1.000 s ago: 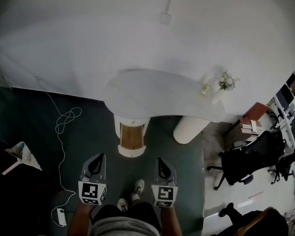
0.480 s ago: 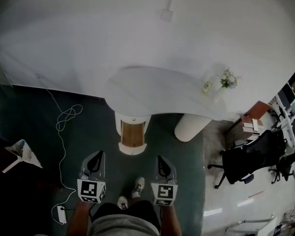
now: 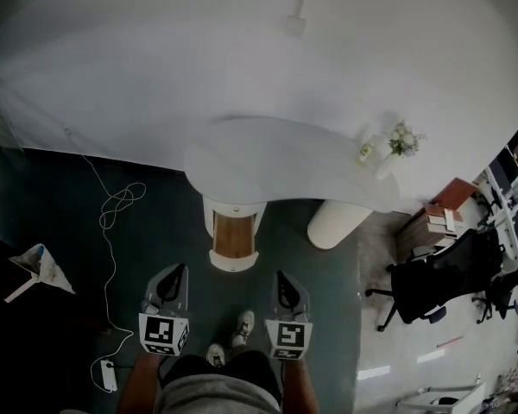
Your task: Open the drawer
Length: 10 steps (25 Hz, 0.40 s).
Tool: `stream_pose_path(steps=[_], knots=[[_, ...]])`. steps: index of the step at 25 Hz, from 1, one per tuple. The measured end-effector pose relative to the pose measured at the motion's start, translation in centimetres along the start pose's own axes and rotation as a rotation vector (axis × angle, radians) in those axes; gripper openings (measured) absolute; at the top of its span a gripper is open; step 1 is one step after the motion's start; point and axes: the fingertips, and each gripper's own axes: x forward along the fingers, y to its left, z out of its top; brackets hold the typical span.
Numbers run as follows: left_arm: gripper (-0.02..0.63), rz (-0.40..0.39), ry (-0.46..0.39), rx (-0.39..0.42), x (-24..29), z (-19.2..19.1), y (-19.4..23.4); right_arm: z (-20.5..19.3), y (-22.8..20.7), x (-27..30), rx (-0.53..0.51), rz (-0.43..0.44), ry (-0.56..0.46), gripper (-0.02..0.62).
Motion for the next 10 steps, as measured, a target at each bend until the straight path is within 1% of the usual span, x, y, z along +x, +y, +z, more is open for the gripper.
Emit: stream_pose_path(steps=[10], knots=[[0.006,0.011,0.005,-0.003,0.25,-0.38,0.39,0.16,0.0,0.55,-0.008,0.007,-0.006,0.005]])
